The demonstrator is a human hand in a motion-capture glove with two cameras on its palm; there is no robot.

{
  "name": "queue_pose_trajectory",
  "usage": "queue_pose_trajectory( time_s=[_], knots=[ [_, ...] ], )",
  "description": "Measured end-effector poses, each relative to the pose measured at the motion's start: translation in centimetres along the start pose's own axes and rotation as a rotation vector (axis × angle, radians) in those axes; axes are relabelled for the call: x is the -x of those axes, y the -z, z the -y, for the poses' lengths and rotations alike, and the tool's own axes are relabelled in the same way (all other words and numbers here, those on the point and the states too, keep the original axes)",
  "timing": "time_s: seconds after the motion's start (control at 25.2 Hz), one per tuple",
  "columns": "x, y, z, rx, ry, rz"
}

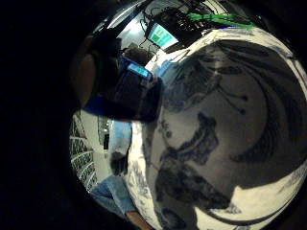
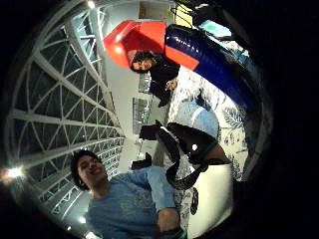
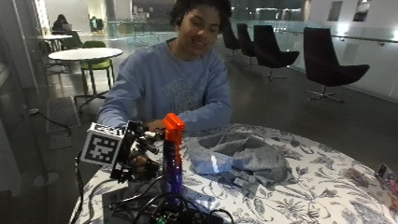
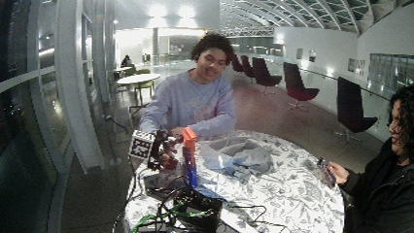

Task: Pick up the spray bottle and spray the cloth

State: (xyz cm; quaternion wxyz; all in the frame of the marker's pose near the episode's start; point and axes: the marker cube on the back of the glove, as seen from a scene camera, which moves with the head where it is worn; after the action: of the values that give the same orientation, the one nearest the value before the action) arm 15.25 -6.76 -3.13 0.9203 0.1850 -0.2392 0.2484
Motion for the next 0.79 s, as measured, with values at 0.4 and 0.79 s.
queue_pose_trajectory(
  time_s=[0.4,0.79],
  knots=[
    [-0.7,-1.5,3.8,0.019,0.024,0.059],
    [-1.3,-3.9,4.3,0.095,0.105,0.131]
  ],
)
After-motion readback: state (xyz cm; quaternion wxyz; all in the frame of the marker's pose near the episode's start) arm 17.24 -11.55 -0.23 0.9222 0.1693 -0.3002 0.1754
